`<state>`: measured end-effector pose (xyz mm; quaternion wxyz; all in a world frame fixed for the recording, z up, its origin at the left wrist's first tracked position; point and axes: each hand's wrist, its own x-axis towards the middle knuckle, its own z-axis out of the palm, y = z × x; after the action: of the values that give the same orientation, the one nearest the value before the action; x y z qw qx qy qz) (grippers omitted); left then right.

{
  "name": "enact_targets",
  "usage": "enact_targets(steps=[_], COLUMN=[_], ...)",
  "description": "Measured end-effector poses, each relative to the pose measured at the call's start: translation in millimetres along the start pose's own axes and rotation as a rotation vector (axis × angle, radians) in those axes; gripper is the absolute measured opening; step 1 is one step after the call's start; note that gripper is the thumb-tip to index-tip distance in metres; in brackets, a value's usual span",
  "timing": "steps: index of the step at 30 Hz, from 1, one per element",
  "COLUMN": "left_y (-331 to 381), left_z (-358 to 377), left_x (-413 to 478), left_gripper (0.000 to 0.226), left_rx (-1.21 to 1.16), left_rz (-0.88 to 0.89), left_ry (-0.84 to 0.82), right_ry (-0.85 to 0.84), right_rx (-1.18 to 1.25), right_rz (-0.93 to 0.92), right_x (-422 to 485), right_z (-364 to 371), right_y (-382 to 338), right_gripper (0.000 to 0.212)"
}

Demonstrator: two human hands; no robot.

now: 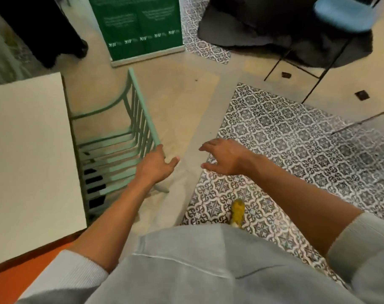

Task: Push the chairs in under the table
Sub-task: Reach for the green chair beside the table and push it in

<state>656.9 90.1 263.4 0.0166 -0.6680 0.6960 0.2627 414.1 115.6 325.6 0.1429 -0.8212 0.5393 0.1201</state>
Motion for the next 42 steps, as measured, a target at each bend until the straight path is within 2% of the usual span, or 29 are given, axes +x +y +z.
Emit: enact_targets(steps=[5,8,13,17,22,26,30,35,42], left_y=[7,28,46,56,55,51,48,50,55], left_z=[23,27,32,26,29,22,23,25,26], left_x=[64,100,133,143,147,161,166,167,177], left_gripper=[0.096,0.093,0.076,0.052,0.052,0.039,0.044,0.05,0.049], left_rx=[-0.144,-0.196,-0.25,-0.229,-0.197,-0.106,-0.094,-0.103,-0.217], left_rz=[-0.219,-0.361,-0.631,-0.762,-0.864,-0.899,-0.932,-0.975,-1.182], left_ry=[0.033,0.063,0.097,0.096,0.114,0.088,0.025,0.044,0.078], right_ry=[0.013,-0.015,-0.075,-0.116,-0.164,-0.131,-0.109,-0.144,-0.237], right_rx=[-0.055,-0.107,-0.183,-0.275,-0.347,-0.381,-0.409,-0.581,-0.775], right_rz=[-0.232,-0.38,-0.572,-0.707,-0.786,-0.863,-0.882,-0.925,-1.078], right_x=[96,157,239,297,366,421,462,514,569], right_z=[-7,-23,-60,-80,-92,-97,-101,-99,-75], right_y=[43,76,125,141,129,102,72,46,34], right_gripper=[0.064,0.063,0.061,0.06,0.061,0.072,0.078,0.066,0.061])
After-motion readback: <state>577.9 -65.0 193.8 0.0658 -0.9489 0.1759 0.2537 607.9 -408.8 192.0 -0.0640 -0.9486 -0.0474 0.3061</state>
